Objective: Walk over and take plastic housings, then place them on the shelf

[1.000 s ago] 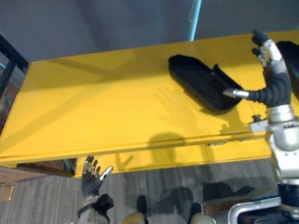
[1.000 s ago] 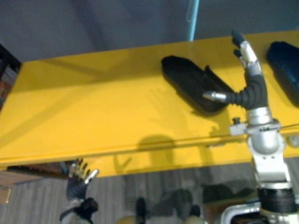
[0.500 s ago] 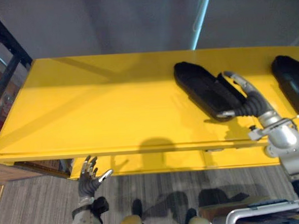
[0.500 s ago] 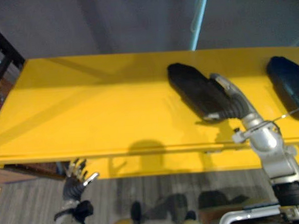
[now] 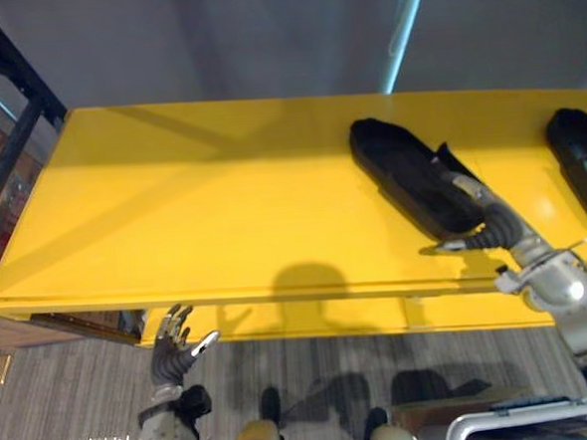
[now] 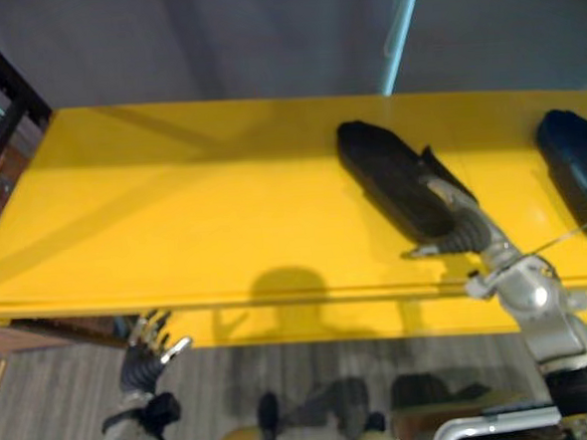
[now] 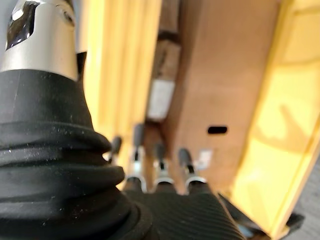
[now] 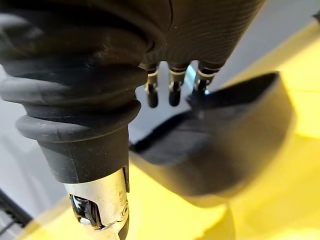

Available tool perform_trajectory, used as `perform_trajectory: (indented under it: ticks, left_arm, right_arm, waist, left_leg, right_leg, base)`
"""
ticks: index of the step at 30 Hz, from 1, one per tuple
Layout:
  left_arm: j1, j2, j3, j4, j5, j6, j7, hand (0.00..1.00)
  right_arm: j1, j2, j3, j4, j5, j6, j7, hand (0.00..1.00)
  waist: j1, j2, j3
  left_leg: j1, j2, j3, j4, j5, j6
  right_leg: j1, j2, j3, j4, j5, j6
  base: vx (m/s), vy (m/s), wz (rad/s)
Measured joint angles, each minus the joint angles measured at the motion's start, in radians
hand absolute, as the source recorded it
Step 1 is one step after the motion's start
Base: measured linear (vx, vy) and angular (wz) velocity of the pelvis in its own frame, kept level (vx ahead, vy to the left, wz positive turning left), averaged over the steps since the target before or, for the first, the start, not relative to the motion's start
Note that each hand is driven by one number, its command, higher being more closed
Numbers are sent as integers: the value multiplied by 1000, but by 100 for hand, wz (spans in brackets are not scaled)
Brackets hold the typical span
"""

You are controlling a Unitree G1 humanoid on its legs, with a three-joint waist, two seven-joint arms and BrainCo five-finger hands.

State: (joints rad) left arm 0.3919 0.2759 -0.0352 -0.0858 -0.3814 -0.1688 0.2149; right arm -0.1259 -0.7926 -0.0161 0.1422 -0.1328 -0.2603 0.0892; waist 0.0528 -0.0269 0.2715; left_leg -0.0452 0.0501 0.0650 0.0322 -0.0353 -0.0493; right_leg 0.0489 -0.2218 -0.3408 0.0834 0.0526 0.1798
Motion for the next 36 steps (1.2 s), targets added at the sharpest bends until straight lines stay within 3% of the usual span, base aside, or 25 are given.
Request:
perform_trajectory:
  ticks: [4, 8, 17, 18, 24, 36]
  left_arm:
    - [-45, 2, 61, -27, 0, -3, 2, 0]
    - [-90, 35, 75, -33, -1, -4, 10, 0]
    - [-102, 36, 88, -53, -4, -19, 19, 0]
    - [-102, 36, 88, -53, -4, -25, 20, 0]
    - [-108, 36, 88, -53, -5, -44, 42, 0]
    - [-116, 24, 51, -78, 0, -52, 66, 0]
  right_arm:
    - [-6, 0, 1, 0, 0, -2, -26, 0]
    - [-39, -1, -1, -6, 0, -4, -48, 0]
    - [-87, -6, -2, -8, -80, -19, -76, 0]
    - [-97, -9, 0, -3, -90, -18, -82, 100]
    - [-126, -56, 27, 9, -158, 4, -144, 100]
    - [-268, -45, 69, 92, -196, 113, -244, 100]
  waist:
    - [3, 10, 77]
    - [3, 10, 121]
    - [5, -1, 154]
    - [5, 0, 159]
    - [6, 3, 165]
    - [11, 6, 170]
  left_leg:
    - [-103, 33, -7, 216, -89, -5]
    - [-149, 41, -2, 303, -138, -6]
    - [-203, 39, 0, 361, -161, -4]
    - [-204, 39, -1, 361, -161, -4]
    - [-221, 36, -1, 362, -160, -6]
    - [-197, 20, 5, 301, -113, -14]
  right_leg:
    - [-21, 21, 17, 38, 0, 0]
    - [-36, 30, 44, 46, -1, -2]
    - [-55, 31, 44, 31, -21, -32]
    - [-55, 31, 44, 31, -23, -35]
    - [-70, 29, 44, 31, -31, -47]
    - [-83, 15, 43, 32, -51, -64]
  base:
    - [-49, 36, -5]
    - [-78, 56, -9]
    - [-18, 18, -1]
    - [0, 0, 0]
    - [0, 0, 0]
    - [-4, -4, -1]
